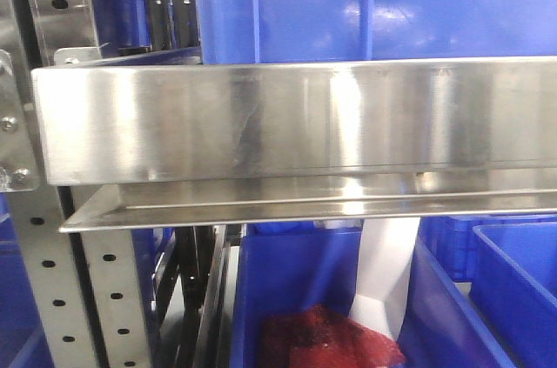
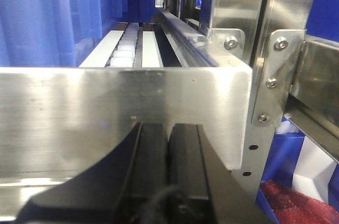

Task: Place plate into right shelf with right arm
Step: 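Lower the plate into the blue bin and open the right gripper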

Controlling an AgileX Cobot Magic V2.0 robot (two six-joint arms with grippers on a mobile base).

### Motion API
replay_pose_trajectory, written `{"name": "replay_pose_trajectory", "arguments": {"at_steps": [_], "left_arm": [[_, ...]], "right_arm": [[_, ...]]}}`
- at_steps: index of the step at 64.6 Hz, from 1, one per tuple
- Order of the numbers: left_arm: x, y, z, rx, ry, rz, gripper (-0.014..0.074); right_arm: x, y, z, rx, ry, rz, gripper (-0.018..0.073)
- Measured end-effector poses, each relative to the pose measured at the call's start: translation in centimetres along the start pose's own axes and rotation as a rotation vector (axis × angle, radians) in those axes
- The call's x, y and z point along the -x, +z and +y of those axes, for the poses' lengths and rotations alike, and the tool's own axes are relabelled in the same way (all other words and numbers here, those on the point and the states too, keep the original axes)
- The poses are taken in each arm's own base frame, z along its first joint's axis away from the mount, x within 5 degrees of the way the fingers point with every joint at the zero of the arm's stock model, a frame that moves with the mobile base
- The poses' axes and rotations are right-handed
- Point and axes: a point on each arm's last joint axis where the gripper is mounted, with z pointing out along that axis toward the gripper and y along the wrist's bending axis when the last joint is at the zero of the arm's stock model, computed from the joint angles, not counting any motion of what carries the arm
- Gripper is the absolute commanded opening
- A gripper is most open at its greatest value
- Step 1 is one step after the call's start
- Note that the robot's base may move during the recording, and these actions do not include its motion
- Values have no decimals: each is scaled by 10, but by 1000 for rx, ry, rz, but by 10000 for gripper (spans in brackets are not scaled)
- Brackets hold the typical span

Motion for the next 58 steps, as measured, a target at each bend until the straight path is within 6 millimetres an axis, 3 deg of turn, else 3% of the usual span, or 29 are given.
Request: {"name": "replay_pose_trajectory", "arguments": {"at_steps": [7, 14, 28, 38, 48, 58], "left_arm": [[0, 0, 0, 0, 0, 0, -47], [0, 0, 0, 0, 0, 0, -47], [0, 0, 0, 0, 0, 0, -47], [0, 0, 0, 0, 0, 0, -47], [0, 0, 0, 0, 0, 0, -47], [0, 0, 0, 0, 0, 0, -47]], "right_arm": [[27, 9, 1, 6, -1, -17, 64], [55, 31, 0, 7, 0, -19, 64], [85, 100, -6, 4, 10, 50, 64], [80, 155, -13, -20, 18, 98, 64], [55, 207, -23, -64, 25, 134, 71], [25, 239, -29, -88, 29, 198, 185]]}}
